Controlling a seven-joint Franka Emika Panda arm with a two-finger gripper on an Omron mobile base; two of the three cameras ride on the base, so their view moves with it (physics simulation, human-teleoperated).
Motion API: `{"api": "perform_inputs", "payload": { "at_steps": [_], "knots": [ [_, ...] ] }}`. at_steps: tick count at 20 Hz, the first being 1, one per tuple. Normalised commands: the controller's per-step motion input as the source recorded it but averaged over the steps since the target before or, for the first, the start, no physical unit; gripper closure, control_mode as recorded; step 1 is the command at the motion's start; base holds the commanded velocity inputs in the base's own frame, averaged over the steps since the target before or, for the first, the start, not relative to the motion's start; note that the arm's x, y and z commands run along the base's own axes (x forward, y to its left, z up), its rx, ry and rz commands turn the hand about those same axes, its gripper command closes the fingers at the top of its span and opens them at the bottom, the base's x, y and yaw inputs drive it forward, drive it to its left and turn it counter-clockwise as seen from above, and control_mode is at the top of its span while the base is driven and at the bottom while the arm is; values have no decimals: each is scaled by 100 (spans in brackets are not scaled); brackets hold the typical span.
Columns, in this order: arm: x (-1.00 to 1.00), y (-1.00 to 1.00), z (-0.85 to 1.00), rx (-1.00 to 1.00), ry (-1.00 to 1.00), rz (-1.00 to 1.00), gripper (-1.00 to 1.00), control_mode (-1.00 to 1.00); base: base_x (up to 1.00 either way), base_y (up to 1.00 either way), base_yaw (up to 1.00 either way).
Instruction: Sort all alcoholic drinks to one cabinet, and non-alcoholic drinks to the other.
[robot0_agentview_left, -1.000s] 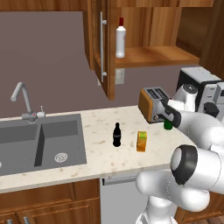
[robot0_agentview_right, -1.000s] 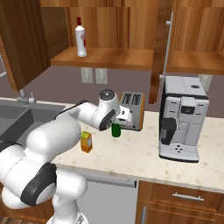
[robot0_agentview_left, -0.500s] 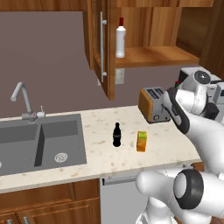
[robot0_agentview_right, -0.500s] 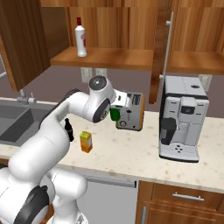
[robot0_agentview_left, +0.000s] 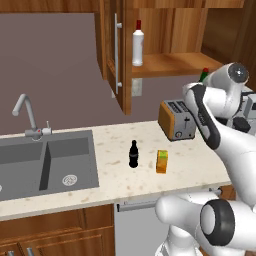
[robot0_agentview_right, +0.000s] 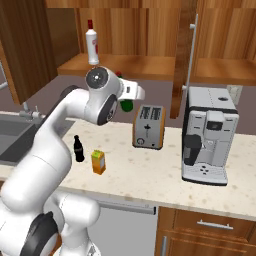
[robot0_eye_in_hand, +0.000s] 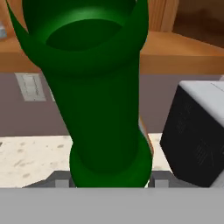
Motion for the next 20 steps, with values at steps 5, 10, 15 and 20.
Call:
{"api": "perform_inputs", "payload": {
  "at_steps": [5,10,15,20],
  "knots": [
    [0,36,63,0,-12,0,100,-100,0,0,0],
    [0,39,65,0,-14,0,100,-100,0,0,0],
    [2,31,62,0,-18,0,100,-100,0,0,0],
    [15,22,45,0,-11,0,100,-100,0,0,0]
  ]
}}
